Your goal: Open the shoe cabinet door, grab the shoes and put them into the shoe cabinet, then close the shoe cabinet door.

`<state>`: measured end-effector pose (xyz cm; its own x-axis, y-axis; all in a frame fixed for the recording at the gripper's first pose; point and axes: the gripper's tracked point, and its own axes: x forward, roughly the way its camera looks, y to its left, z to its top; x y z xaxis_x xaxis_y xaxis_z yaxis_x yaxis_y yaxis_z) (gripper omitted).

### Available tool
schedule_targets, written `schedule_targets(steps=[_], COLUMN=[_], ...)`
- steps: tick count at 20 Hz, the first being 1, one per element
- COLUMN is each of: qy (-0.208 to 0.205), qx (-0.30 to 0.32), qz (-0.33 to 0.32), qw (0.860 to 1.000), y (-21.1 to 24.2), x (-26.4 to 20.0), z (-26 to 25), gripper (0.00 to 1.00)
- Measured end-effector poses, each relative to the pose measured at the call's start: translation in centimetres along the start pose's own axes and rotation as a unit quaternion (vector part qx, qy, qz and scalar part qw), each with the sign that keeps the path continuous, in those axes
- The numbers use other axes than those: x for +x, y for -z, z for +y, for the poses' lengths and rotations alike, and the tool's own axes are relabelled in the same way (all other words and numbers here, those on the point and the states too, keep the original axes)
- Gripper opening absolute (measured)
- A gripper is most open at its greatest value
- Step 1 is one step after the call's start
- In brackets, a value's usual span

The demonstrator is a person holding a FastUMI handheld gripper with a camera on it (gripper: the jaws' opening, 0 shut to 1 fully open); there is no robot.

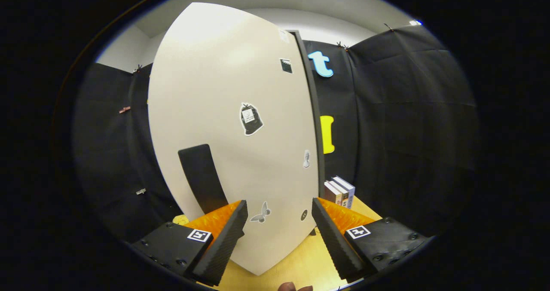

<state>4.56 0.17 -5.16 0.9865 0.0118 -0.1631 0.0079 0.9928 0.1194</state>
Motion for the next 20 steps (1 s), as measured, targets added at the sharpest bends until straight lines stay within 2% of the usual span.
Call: schedule_targets(steps=[4,8,20], qy=[-0.032,-0.045,-0.045], qx=[-0.016,-0.015,-0.027], qz=[-0.005,-0.011,-0.018], qw=[0.999,0.999,0.998], y=[-0.1,-0.4,-0.6], x=[0.5,0.1,-0.6], z=[3.4,5.2,5.9], gripper=[0.98,0.98,0.98])
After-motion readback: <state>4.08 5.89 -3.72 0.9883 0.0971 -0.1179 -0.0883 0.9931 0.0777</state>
